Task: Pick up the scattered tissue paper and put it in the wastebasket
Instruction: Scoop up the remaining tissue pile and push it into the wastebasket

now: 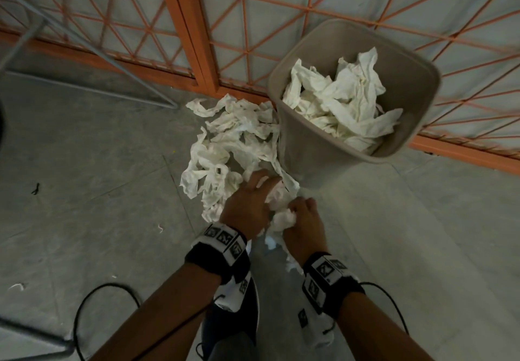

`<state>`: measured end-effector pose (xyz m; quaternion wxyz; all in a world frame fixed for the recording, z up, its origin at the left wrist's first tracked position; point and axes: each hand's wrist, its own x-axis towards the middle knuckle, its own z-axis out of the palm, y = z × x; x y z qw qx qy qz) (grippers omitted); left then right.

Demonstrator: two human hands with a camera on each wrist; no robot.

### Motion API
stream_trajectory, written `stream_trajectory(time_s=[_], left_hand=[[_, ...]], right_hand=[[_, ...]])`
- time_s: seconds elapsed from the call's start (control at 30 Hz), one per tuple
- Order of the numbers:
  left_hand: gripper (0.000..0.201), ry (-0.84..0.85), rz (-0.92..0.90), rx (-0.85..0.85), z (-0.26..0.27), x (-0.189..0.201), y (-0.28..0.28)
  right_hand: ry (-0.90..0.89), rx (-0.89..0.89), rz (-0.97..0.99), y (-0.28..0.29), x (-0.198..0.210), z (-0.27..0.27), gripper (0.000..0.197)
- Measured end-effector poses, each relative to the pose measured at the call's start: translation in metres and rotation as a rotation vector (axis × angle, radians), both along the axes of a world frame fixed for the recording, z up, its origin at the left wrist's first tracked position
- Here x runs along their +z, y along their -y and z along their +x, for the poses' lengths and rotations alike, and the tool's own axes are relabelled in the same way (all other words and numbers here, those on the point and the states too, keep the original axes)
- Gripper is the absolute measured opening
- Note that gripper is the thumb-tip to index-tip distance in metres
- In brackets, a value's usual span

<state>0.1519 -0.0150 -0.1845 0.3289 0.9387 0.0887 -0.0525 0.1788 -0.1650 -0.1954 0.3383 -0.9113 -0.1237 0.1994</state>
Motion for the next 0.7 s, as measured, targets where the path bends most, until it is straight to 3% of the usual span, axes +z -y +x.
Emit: stream_trajectory(time_s=[0.13, 0.23, 0.37, 0.43, 0.53, 0.7], left_hand=[[0.085, -0.227, 0.124, -0.251, 0.02, -0.014, 0.01], [0.071, -0.253, 0.239, -0.286, 0.023, -0.018, 0.016], [0.041, -0.14, 0.168, -0.177, 0.014, -0.024, 0.015], [0.045, -0.07, 0.066, -0.094, 0.001, -0.023, 0.016], [0.042, 0.082, -0.089, 0.073, -0.016, -0.007, 0.015], [0.011, 0.319, -0.306, 0.185, -0.027, 0.067, 0.012]], right_hand=[[-0.037, -0.031, -0.038, 0.013, -0.004, 0.006, 0.051], [-0.078, -0.059, -0.015, 0.02, -0.003, 0.008, 0.058], [-0.151, -0.054, -0.057, 0.025, -0.013, 0.008, 0.033], [-0.174, -0.061, -0.058, 0.025, -0.012, 0.006, 0.017], [-0.221, -0.102, 0.132, 0.018, 0.002, 0.003, 0.01], [-0.297, 0.04, 0.549, -0.018, 0.063, 0.011, 0.016]])
